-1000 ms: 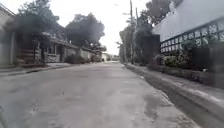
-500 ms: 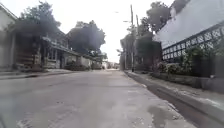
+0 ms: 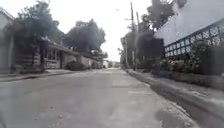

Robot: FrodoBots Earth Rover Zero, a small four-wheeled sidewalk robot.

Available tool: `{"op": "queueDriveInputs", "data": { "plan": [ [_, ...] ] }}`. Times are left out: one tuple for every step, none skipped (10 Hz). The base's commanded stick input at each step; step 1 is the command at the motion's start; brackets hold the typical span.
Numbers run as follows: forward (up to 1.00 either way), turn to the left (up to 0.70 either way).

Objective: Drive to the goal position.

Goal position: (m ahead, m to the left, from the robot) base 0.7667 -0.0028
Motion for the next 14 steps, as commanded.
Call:
{"op": "queueDriveInputs", "data": {
  "plan": [
    [0.50,-0.50],
    [0.50,-0.45],
    [0.50,-0.40],
    [0.50,-0.35],
    [0.50,-0.30],
    [0.50,-0.25],
    [0.50,-0.20],
    [0.50,-0.15],
    [0.50,-0.10],
    [0.50,-0.05],
    [0.50,0.00],
    [0.50,0.00],
    [0.50,0.00],
    [0.50,0.00]
  ]
}}
